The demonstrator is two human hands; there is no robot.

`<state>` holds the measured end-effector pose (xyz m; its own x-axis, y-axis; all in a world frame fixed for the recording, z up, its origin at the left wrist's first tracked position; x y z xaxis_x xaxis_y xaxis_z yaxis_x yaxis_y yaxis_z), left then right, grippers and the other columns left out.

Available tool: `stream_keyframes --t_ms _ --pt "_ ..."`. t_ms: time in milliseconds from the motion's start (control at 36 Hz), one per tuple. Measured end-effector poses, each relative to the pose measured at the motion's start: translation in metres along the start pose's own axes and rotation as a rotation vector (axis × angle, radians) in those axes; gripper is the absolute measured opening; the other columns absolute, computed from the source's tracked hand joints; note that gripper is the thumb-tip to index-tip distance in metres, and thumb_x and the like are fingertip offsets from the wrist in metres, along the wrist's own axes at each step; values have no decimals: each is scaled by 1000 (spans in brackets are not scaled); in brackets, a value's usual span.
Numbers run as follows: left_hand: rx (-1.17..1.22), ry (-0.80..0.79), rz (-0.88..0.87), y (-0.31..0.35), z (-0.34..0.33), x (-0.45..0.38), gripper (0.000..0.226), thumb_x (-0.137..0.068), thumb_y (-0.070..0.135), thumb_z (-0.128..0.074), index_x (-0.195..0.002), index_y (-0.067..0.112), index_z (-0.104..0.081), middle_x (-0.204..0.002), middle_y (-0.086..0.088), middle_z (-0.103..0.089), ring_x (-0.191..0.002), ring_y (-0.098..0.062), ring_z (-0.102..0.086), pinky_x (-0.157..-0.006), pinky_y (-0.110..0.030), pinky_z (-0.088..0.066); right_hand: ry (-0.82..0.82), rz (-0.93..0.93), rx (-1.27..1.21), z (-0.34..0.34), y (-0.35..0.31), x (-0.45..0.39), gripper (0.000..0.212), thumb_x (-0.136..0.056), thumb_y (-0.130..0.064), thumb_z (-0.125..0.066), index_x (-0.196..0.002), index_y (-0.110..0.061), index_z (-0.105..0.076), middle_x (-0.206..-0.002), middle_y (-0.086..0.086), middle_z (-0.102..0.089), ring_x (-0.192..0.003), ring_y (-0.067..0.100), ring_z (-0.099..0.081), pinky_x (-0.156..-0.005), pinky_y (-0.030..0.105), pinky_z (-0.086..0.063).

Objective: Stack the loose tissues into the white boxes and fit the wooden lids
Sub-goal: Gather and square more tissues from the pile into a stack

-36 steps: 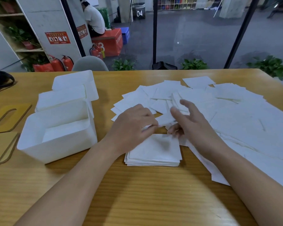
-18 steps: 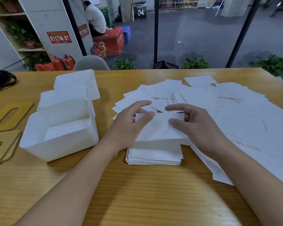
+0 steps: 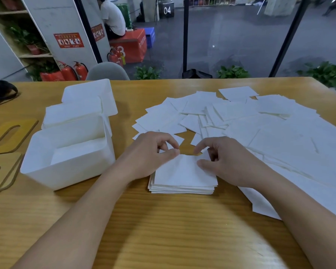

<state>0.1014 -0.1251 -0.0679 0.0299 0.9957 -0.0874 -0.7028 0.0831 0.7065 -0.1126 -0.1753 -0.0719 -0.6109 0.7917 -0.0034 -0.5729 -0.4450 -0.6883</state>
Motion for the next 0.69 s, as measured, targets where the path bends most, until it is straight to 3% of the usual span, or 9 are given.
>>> stream_keyframes --t_ms 83,167,250,361,444,500,583,694 --pt "-45 98 6 -2 7 0 7 -96 48 -79 -101 43 -77 -91 19 -70 -80 -5 -63 -71 -25 -50 10 5 11 0 0 1 20 -90 -37 -84 -104 -45 -72 -69 -16 -58 -59 4 -53 -60 22 -43" --pt "-173 185 -6 -4 14 -1 18 -96 48 -81 -111 39 -76 -100 19 -66 -96 -4 -60 -78 -22 -48 97 28 23 7 -2 2 28 -83 -44 -89 -105 -46 -72 -89 -14 -63 -72 4 -59 -66 20 -46" --pt "-240 159 5 -8 11 -3 26 -94 51 -81 -113 34 -78 -104 20 -67 -98 2 -59 -82 -22 -47 155 68 57 10 -7 2 25 -83 -49 -87 -103 -46 -72 -97 -17 -61 -84 3 -57 -67 20 -41" --pt "-244 173 5 -8 11 -5 13 -95 47 -81 -94 35 -77 -97 19 -68 -93 1 -62 -79 -23 -50 171 78 54 6 -6 1 15 -89 -52 -83 -96 -46 -72 -98 -21 -64 -85 1 -58 -67 15 -39" --pt "-294 169 -11 -5 8 -9 16 -99 33 -76 -83 33 -75 -91 15 -67 -87 -5 -63 -77 -32 -54 165 72 43 2 -3 1 13 -91 -49 -82 -99 -45 -72 -100 -25 -66 -87 1 -60 -67 12 -42" --pt "-343 178 -28 -2 7 -9 20 -102 28 -73 -82 31 -76 -89 14 -67 -86 -7 -63 -76 -34 -53 182 63 21 3 -2 0 15 -92 -46 -82 -105 -44 -73 -99 -24 -67 -83 3 -61 -67 13 -44" --pt "-298 222 -44 1 9 -8 20 -103 31 -72 -84 34 -75 -89 17 -68 -89 -7 -63 -76 -25 -47 206 56 -66 5 -3 -2 27 -97 -45 -77 -124 -44 -72 -102 -22 -71 -73 9 -63 -67 18 -50" --pt "-67 315 -130 14 15 0 15 -100 35 -78 -87 40 -77 -92 18 -71 -95 -11 -68 -72 -15 -44 162 119 -154 4 -13 0 45 -107 -52 -62 -151 -54 -53 -119 -22 -72 -87 12 -69 -77 20 -54"
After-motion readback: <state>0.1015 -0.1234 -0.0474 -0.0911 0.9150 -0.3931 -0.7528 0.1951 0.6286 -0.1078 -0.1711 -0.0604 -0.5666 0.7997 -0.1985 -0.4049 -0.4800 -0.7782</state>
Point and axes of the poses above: each hand's wrist, its own x-axis away from the middle knuckle, its own z-axis out of the back of the hand, y = z × x, the point moved 8 cm from there along -x, towards the middle knuckle
